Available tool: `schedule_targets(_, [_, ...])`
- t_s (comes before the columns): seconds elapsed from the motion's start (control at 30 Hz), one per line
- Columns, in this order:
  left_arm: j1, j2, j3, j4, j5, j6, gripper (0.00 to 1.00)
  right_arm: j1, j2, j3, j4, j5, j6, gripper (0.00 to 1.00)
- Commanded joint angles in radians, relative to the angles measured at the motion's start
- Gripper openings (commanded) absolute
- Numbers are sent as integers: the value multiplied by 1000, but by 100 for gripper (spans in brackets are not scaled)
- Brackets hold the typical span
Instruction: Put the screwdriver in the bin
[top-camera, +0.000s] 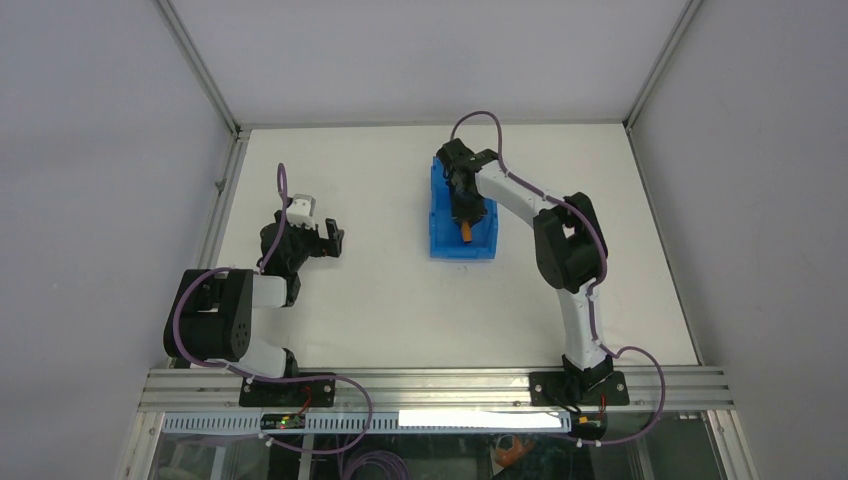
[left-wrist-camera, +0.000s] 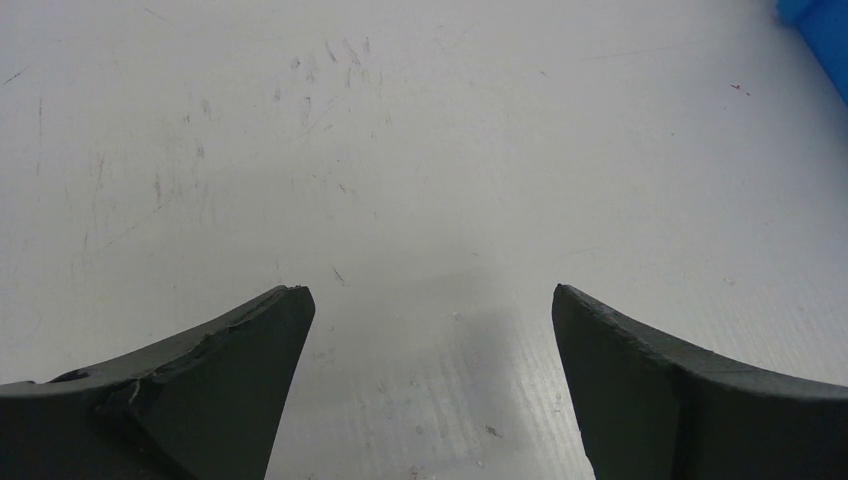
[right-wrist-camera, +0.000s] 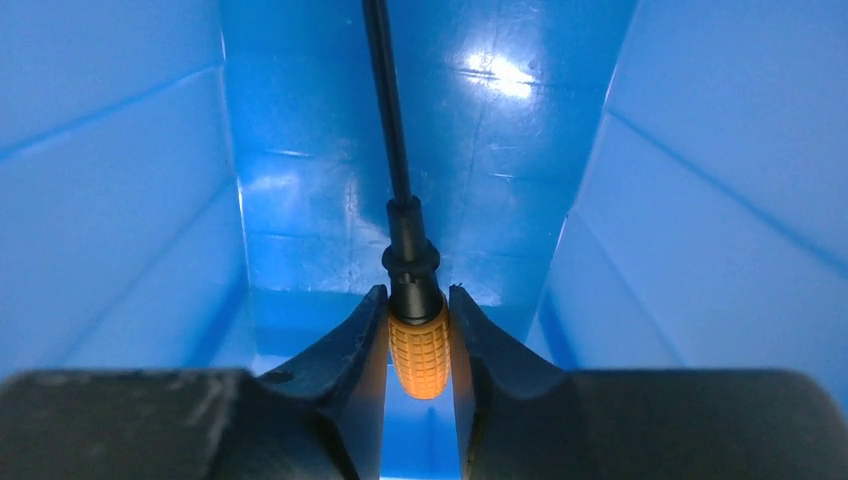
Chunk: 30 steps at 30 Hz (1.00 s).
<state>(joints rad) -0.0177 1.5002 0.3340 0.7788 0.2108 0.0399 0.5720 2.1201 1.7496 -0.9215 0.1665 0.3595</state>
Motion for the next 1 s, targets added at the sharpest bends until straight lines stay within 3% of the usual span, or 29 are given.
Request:
schedule_targets(0.0, [9,2,22,73,19,-6,99,5,-6,-5,79,46,36,33])
schedule_targets(0.1, [9,3,22,73,19,-6,99,5,-16,6,74,64,39,41])
schedule_targets(0.43, [9,3,22,73,18,-6,99,5,-251,20,88,71,-18,43])
schedule_targets(0.5, [9,3,22,74,18,-6,99,1,-323,0,116,42,-52,56])
schedule_targets(0.53, [9,3,22,73,19,-6,99,-5,-360,-16,140,19,-69,70])
schedule_targets(0.57, [10,3,22,73,19,-6,99,-19,-402,-38,166,-5,-76,91])
schedule_targets(0.6, [9,3,22,74,18,-6,99,-36,-442,-61,192,-32,-81,98])
schedule_targets(0.97, [9,2,22,73,19,-6,99,-296,-782,-405,346,-156,-132,99])
